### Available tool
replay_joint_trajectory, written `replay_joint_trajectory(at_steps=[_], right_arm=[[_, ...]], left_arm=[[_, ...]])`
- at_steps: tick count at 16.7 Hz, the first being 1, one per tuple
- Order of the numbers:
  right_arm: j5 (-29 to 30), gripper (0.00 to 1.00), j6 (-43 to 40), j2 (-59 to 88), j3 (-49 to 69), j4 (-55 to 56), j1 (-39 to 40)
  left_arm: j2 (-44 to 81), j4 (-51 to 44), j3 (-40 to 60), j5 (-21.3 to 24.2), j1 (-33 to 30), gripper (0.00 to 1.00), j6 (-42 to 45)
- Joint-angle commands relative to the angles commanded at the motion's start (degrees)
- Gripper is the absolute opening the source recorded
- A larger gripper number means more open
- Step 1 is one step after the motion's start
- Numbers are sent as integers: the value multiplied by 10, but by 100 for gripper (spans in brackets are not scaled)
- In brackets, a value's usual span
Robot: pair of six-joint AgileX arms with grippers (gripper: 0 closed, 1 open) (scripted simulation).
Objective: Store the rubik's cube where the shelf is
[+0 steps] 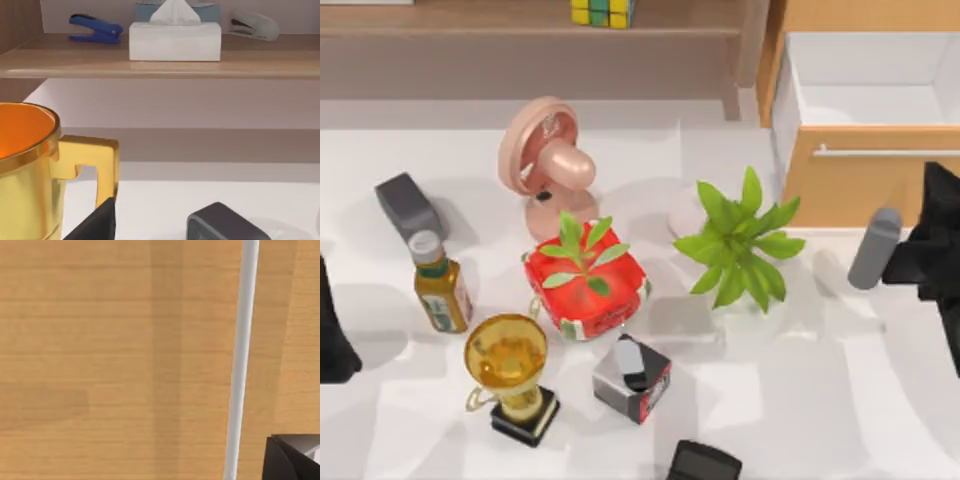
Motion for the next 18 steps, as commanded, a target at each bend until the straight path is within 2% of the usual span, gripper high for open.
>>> replay_joint_trajectory(at_steps=[9, 18], right_arm=[[-33, 0, -1, 38, 116, -82, -33], [-39, 0, -4, 46, 152, -97, -37]], left_arm=[[0, 0, 0, 0, 0, 100, 0], [0, 0, 0, 0, 0, 100, 0]])
